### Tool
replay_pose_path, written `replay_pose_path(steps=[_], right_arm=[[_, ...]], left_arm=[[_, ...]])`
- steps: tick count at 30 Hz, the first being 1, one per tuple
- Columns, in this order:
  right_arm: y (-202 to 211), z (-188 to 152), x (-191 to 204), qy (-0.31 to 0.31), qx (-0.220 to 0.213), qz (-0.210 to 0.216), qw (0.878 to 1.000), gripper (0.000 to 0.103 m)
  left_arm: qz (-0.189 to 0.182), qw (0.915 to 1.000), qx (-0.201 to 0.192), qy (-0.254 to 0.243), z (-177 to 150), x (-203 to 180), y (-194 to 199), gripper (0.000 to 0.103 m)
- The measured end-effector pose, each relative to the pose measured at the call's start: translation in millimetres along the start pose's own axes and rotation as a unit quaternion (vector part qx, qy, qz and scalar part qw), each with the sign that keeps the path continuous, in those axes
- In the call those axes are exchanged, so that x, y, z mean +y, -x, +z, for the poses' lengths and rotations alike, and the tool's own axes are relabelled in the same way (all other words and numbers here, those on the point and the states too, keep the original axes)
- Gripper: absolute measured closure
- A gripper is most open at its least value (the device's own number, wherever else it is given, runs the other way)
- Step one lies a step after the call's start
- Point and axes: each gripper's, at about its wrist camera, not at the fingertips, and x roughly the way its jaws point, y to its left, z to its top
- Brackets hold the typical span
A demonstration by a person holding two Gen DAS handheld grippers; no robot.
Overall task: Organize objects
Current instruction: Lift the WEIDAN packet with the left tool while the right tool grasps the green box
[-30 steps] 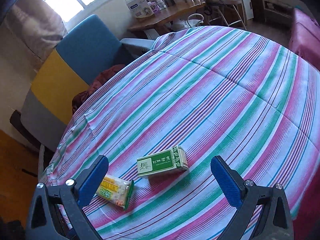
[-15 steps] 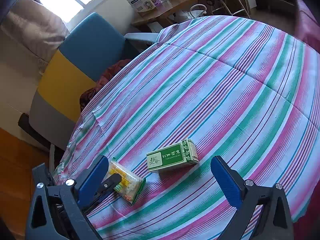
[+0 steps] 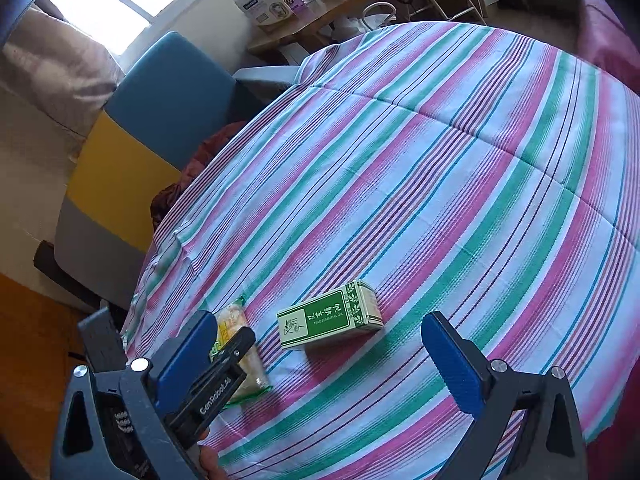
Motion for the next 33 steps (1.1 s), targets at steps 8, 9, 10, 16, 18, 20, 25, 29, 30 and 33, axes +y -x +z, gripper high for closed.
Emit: replay_pose_path(steps=[8,9,10,16,18,20,25,29,30,33], right_arm=[[-7,1,-3,0.004,0.002,-0.028,1.0,0.0],[-9,1,-4,0.006,0.005,-0.034,0.999,0.0],[-12,0,-3,0.01,0.008,-0.039,0.999,0.0],[-27,-7,13,0.07,0.022,-0.071,0.995,0.0],[-31,-11,21,0.104,0.017,-0.089,0.99,0.0],[-35,-14,27,0.131,0.012,-0.108,0.985,0.0],[-45,-14,30,0.157,0.014,-0.131,0.979,0.0],[-54,-18,35,0.174,0.017,-0.13,0.976,0.0],[-57,-19,39,0.18,0.016,-0.132,0.974,0.0],[-62,-22,45,0.198,0.012,-0.141,0.97,0.001]], left_arm=[[-0.019,0.999,-0.023,-0.034,-68,16,41,0.063],[-0.019,0.9986,-0.027,-0.041,-80,16,47,0.063],[-0.017,0.9983,-0.033,-0.045,-88,15,50,0.063],[-0.027,0.9976,-0.056,-0.031,-128,29,72,0.063],[-0.029,0.9973,-0.06,-0.03,-132,32,74,0.063],[-0.034,0.9971,-0.062,-0.03,-130,32,72,0.063],[-0.039,0.9964,-0.07,-0.029,-134,33,72,0.063],[-0.041,0.9959,-0.075,-0.03,-137,33,74,0.063],[-0.042,0.9959,-0.075,-0.029,-137,34,74,0.063],[-0.044,0.9959,-0.074,-0.027,-137,34,73,0.063]])
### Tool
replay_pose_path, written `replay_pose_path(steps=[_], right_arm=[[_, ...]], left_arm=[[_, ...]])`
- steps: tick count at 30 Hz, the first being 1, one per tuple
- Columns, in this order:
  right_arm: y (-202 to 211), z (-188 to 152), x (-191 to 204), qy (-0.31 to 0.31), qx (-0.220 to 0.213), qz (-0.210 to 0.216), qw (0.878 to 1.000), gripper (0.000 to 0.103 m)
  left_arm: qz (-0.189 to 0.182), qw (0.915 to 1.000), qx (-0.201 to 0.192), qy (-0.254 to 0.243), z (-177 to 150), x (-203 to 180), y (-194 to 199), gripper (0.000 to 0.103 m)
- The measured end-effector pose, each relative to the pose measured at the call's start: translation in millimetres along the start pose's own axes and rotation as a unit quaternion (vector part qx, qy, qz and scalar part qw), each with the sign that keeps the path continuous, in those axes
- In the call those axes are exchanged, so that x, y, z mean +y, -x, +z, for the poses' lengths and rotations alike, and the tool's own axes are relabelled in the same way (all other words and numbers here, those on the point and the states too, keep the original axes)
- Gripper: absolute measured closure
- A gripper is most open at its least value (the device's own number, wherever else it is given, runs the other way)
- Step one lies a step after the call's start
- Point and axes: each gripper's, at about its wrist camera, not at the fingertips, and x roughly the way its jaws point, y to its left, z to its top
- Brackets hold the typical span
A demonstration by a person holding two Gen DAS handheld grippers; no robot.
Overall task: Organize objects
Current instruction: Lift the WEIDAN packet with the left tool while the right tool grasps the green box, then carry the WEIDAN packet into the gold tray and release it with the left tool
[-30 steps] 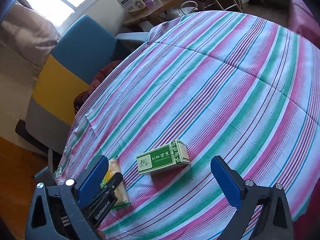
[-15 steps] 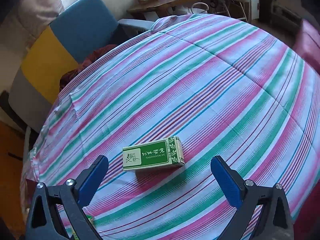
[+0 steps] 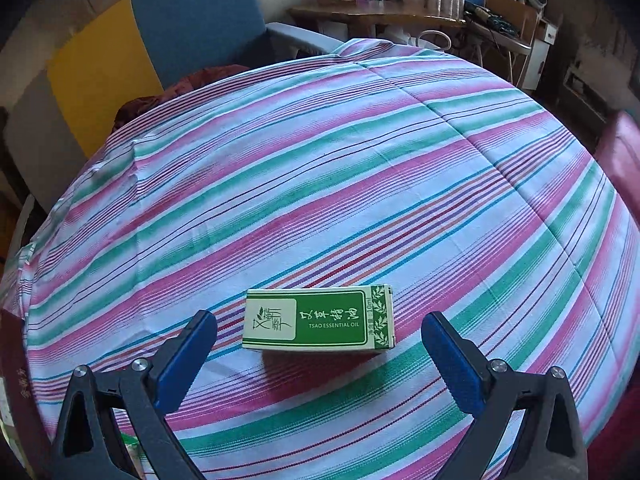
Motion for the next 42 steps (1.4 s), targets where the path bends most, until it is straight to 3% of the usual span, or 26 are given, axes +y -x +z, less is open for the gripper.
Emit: replay_pose_path(steps=[2,5,12,19,28,42], right_arm=[[-2,-1,1,0.008,0.001,-0.005,1.0,0.004],[-8,-3,6,0.038,0.015,-0.019,0.999,0.031],[0,-6,20,0.071,0.007,-0.001,0.997,0.031],[3,-11,38,0.102,0.02,0.053,0.993,0.031],[-5,-17,46,0.134,0.03,0.04,0.99,0.03],[-2,-21,50,0.151,0.021,0.025,0.988,0.031]], left_arm=[[-0.001,1.0,0.0,0.002,0,1,0,0.062],[-0.002,1.0,-0.002,0.003,-1,1,0,0.062],[-0.004,1.0,-0.008,0.001,-3,2,1,0.063],[0.016,0.9998,-0.002,0.011,-4,2,8,0.065],[0.038,0.999,-0.011,0.022,-3,4,36,0.065],[0.056,0.9956,-0.069,0.03,2,12,94,0.07]])
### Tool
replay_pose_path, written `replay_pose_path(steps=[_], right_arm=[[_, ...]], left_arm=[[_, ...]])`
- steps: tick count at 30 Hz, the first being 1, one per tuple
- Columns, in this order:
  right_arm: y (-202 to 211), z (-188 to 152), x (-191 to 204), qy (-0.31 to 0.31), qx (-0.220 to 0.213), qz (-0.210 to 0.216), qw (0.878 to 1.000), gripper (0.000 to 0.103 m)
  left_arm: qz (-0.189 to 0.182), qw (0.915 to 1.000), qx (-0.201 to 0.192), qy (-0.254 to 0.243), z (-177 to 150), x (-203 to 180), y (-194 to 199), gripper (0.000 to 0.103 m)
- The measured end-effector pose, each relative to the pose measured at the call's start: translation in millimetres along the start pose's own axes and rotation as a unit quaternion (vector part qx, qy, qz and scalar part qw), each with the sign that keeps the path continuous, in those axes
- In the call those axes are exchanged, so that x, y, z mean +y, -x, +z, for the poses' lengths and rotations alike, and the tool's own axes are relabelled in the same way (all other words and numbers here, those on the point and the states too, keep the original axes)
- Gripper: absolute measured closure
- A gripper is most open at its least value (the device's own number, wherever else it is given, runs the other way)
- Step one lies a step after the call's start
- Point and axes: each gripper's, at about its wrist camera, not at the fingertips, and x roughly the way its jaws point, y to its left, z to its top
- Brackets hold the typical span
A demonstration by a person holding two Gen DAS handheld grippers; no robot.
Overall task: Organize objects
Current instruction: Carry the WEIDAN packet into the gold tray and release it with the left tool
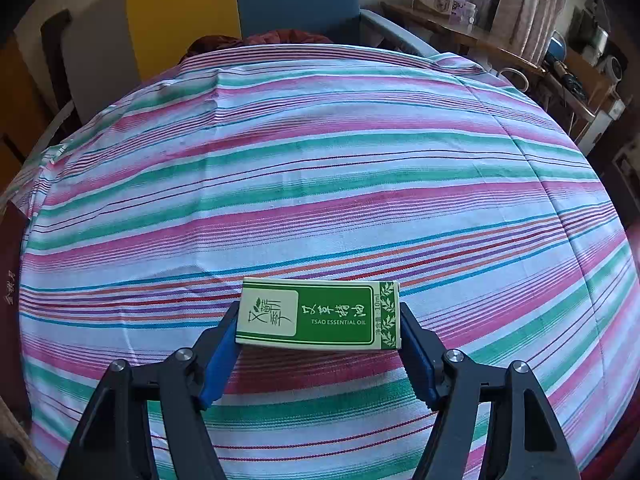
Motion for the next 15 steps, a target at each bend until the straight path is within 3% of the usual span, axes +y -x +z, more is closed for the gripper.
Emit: replay_pose_path(steps=[15], right_arm=[[1,-2,4,0.009,-0.004,-0.01,1.0,0.031]], left_arm=[[0.012,0.9993,-0.026,0.022,-1,20,30,0.07]])
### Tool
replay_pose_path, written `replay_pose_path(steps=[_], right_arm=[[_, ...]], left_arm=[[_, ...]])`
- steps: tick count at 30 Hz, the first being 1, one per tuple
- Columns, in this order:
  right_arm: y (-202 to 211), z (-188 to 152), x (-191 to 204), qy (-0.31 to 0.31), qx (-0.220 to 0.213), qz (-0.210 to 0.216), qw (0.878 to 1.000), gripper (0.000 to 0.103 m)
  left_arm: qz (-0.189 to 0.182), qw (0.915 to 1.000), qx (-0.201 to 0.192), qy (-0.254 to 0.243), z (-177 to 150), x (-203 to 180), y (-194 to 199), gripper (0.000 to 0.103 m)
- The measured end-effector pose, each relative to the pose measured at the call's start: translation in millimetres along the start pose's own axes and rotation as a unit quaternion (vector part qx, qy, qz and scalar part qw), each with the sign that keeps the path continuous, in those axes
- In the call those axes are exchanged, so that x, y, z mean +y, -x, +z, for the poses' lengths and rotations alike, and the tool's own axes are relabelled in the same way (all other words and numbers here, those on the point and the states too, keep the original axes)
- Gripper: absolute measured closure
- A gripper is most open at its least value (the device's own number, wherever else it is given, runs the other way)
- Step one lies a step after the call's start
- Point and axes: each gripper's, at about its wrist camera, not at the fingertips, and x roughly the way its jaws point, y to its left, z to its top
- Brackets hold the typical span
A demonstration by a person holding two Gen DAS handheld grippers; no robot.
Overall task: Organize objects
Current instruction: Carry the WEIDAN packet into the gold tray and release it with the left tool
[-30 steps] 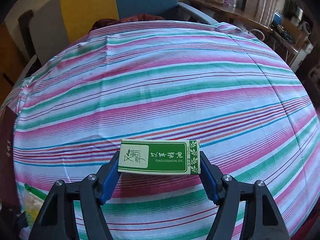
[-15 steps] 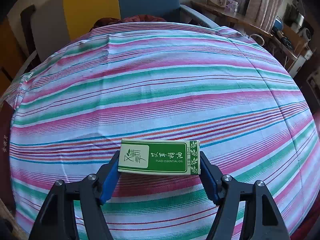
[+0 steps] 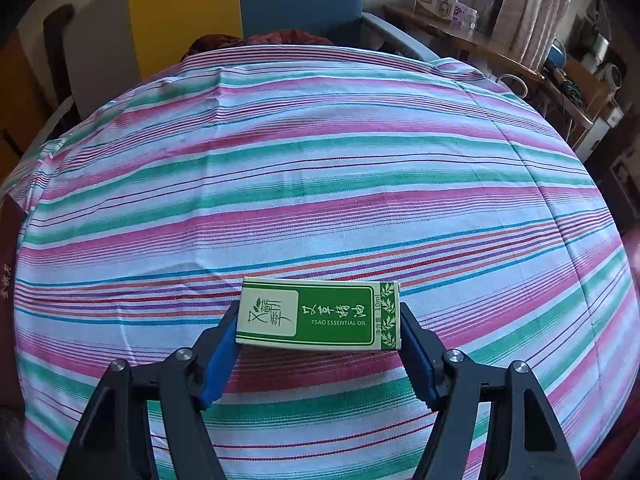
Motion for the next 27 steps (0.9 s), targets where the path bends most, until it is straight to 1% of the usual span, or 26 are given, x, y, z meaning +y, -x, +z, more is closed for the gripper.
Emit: replay_pose_path(steps=[5,9,11,14,16,19,24,27], right_arm=[[-2,-2,4,0.013,0.003,-0.012,1.0,0.031],[-1,-3,4,0.013,0.002,-0.013,1.0,0.031],[0,-3,5,0.014,0.002,-0.014,1.0,0.031],[2,-4,6,0.017,0.001,-0.013,1.0,0.031],[4,-3,8,0.021,-0.003,-0.014,1.0,0.031],[10,-1,11,0.027,-0.012,-0.009,1.0,0.031],[20,2,15,0.031,-0.028,0.002,0.999,0.031],[23,4,15,0.032,-0.034,0.008,0.999,0.031]], left_arm=[[0.006,0.9998,-0.005,0.019,1,15,9,0.07],[0.01,0.9985,-0.009,0.052,0,39,17,0.07],[0.015,0.9971,-0.012,0.074,1,57,22,0.07],[0.024,0.9924,-0.014,0.12,4,93,26,0.07],[0.041,0.9884,-0.015,0.146,6,119,26,0.07],[0.054,0.9806,0.001,0.188,12,157,14,0.07],[0.082,0.9743,0.026,0.208,25,190,-19,0.07],[0.088,0.9688,0.048,0.227,31,206,-45,0.07]])
